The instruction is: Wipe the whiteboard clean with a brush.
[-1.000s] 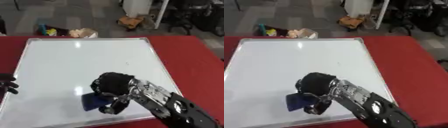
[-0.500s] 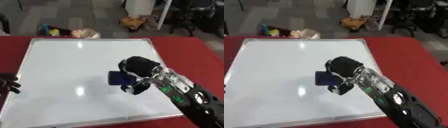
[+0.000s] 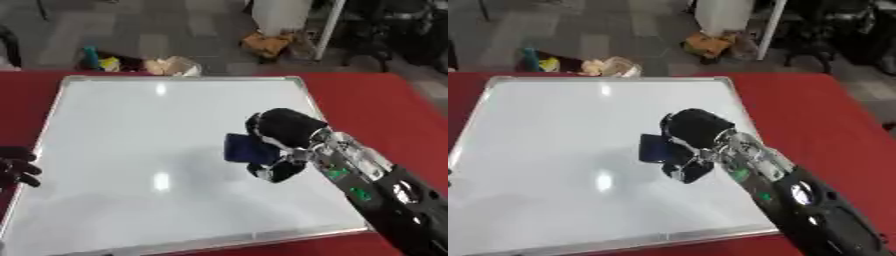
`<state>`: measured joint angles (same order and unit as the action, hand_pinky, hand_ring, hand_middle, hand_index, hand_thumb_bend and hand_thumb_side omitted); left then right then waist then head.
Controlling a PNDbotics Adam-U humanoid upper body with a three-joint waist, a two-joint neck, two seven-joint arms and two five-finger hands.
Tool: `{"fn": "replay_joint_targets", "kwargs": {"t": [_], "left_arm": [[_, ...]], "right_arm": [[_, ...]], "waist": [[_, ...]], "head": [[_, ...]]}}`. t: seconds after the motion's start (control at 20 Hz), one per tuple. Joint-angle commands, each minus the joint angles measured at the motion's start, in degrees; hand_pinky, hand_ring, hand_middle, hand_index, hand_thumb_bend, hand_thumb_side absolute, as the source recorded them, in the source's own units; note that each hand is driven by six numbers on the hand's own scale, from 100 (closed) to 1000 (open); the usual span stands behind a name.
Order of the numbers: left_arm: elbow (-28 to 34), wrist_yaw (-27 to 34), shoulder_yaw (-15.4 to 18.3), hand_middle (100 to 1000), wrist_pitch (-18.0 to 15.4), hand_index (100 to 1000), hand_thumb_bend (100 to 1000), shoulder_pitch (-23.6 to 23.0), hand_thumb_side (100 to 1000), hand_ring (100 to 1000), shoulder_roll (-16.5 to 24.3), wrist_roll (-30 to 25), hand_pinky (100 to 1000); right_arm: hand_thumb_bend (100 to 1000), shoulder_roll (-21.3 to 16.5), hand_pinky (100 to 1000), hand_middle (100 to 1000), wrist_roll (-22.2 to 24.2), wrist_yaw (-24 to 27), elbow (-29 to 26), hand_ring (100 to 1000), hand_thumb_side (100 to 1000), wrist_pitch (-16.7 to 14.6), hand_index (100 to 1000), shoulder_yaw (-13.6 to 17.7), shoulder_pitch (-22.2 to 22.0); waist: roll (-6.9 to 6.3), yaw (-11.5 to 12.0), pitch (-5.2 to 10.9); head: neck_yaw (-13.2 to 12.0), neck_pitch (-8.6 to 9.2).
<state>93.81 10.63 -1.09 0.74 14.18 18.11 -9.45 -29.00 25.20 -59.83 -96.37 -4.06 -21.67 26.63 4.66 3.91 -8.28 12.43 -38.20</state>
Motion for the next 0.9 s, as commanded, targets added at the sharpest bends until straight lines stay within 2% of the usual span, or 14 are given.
{"fn": "replay_joint_targets", "kwargs": {"t": [0.05, 0.9], "left_arm": [[0.9, 0.1, 0.5, 559, -0.1, 654, 701, 0.8, 914, 540, 1.0, 0.2, 476], [1.0, 0.0, 0.5, 558, -0.3, 654, 702, 1.3, 913, 541, 1.1, 0.2, 475]], "right_arm": [[230, -1.5, 676, 529, -1.1, 0.5, 1.3, 562, 214, 1.1, 285, 1.8, 0.4], [129, -1.9, 662, 504, -7.5, 3.8, 8.6, 534, 167, 6.5, 270, 7.1, -0.7]], "waist": [[-0.46, 0.1, 0.57], [-1.02, 0.9, 0.02]], "head": [[-0.1, 0.37], [-0.2, 0.72]]}}
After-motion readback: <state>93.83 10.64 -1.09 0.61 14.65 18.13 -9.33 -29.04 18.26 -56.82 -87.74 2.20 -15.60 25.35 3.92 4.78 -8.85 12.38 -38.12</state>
